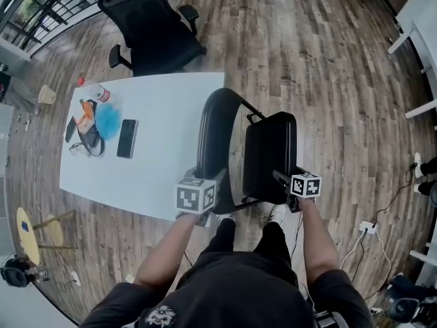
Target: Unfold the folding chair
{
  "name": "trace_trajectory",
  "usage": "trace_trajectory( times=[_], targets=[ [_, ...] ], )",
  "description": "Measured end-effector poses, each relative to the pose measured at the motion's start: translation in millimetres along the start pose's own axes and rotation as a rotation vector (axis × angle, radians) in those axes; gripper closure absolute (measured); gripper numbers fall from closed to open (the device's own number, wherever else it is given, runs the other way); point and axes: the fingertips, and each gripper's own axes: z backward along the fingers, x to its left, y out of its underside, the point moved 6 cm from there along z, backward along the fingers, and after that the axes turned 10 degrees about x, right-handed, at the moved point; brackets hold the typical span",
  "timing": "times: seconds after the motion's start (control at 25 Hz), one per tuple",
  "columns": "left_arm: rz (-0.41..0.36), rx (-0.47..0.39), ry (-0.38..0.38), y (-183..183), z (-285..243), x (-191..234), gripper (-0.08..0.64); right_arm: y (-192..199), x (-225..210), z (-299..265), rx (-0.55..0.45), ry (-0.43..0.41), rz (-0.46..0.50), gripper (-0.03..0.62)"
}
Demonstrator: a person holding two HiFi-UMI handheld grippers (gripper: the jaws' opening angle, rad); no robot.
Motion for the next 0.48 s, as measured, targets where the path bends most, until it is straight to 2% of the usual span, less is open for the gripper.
trace_trajectory(
  times=[0.16,0.24,0.48],
  targets=[
    [-0.026,0.058,-0.055,2,-24,-21,0.38,14,-64,13,-0.013,-0.007,-0.082,0.195],
    [-0.031,0.069,-0.065,2,-35,-30,0.38,19,-92,16,-0.009,-0.004,-0.088,0.195],
    [0.006,0.119,-0.102,10,-80,-57,0.385,39,-185,22,0.024,-0.032,-0.155,0.195]
  ],
)
